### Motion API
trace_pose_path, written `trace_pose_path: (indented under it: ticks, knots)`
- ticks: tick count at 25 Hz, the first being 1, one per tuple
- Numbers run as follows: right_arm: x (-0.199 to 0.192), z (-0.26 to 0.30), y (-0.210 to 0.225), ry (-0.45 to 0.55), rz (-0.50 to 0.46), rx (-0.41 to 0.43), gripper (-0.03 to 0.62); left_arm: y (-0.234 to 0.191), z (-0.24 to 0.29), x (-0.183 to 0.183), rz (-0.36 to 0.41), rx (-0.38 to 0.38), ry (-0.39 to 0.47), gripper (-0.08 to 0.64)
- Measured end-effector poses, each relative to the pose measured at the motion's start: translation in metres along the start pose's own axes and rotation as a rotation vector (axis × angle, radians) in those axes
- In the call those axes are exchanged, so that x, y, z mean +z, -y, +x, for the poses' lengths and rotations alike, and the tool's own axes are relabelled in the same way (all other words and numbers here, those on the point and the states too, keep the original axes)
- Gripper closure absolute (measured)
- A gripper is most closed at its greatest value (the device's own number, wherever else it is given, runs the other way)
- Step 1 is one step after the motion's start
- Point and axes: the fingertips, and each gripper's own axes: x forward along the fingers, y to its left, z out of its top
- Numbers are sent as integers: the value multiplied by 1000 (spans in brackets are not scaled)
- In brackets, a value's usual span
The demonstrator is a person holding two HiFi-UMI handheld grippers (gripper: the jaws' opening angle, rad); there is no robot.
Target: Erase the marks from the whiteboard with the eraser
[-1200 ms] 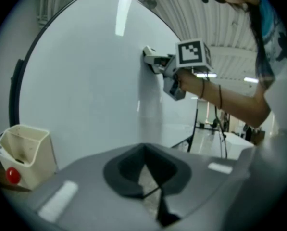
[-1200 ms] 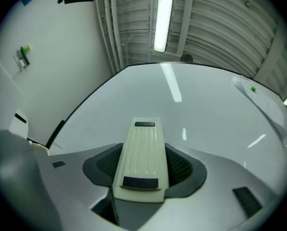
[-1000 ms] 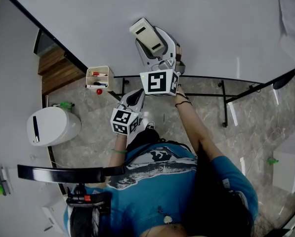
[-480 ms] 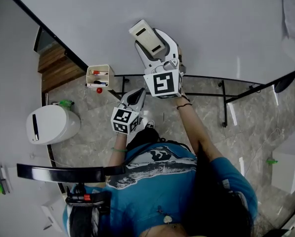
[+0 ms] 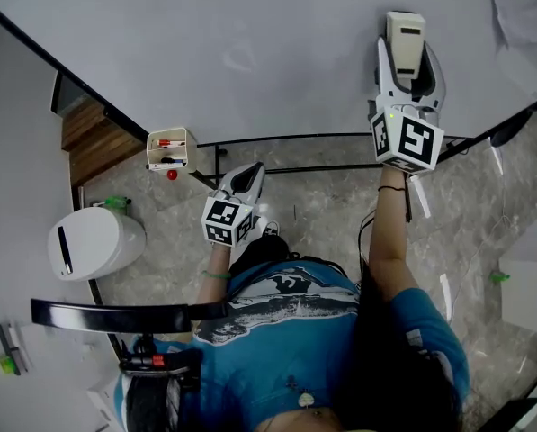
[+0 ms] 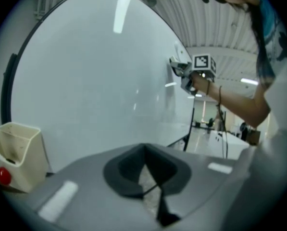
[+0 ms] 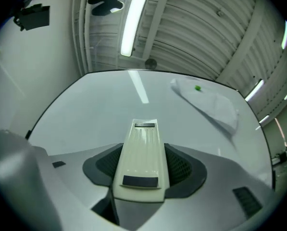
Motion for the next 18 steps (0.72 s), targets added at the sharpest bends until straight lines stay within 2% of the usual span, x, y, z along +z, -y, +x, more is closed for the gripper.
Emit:
trace_pose_path:
  ticks: [4,9,13,18]
  knots:
    - [-19,-3,59,-39,53,-120,329,5,2,0,3,-16,-6,557]
    - [-30,1,68,-57,39,-134,329,9,5,0,8,-30,-9,557]
    - [-26,2,51,-49,36,-118,328,9,5,-1,8,-30,-12,557]
    - [-14,9,-22,-17,-86,-10,328,6,4,-1,7,-20,-13,557]
